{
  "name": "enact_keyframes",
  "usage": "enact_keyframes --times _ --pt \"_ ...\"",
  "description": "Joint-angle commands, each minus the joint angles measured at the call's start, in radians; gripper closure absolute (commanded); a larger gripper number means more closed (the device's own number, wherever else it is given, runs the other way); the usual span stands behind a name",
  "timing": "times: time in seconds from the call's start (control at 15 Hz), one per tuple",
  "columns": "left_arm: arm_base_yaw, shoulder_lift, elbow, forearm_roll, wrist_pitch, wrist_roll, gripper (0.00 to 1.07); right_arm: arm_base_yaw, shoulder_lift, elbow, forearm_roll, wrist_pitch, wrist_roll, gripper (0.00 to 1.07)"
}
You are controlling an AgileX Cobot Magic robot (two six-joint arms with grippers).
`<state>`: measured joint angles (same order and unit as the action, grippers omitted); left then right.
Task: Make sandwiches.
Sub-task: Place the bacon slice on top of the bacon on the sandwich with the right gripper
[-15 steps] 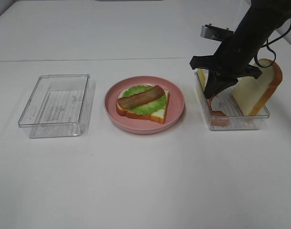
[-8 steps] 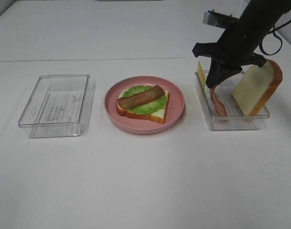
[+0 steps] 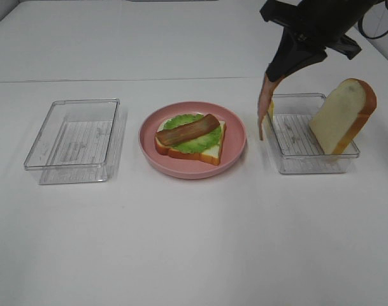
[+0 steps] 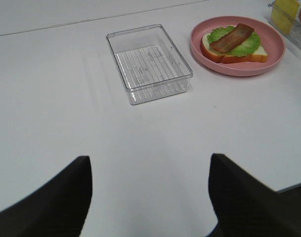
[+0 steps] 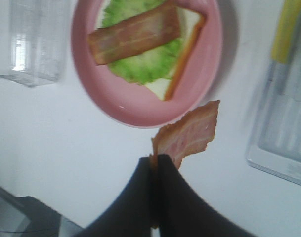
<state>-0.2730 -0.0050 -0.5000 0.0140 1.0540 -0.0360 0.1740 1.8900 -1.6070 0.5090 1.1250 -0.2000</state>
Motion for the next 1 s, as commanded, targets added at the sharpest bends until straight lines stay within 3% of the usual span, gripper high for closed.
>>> enact_keyframes --times 0.07,0.2,0.4,0.73,1.0 --pt "-0.001 -0.023 0.002 -0.007 -0.009 0.001 0.41 0.004 0.013 -0.006 0.254 0.005 -0.141 1.07" --pt "-0.001 -0.023 0.002 -0.007 -0.009 0.001 0.41 0.006 0.05 -0.006 0.46 -0.009 -0.225 1.07" --pt "-0.001 -0.023 0.002 -0.007 -0.009 0.001 0.41 0.055 0.115 -0.006 0.64 -0.096 -0.34 1.07" --pt "-0.001 -0.023 0.002 -0.007 -0.009 0.001 0.41 0.181 0.231 -0.006 0.745 -0.403 -0.374 1.07" --pt "-0.001 -0.023 0.002 -0.007 -0.009 0.001 0.41 0.2 0.319 -0.006 0.804 -0.527 -0.374 1.07"
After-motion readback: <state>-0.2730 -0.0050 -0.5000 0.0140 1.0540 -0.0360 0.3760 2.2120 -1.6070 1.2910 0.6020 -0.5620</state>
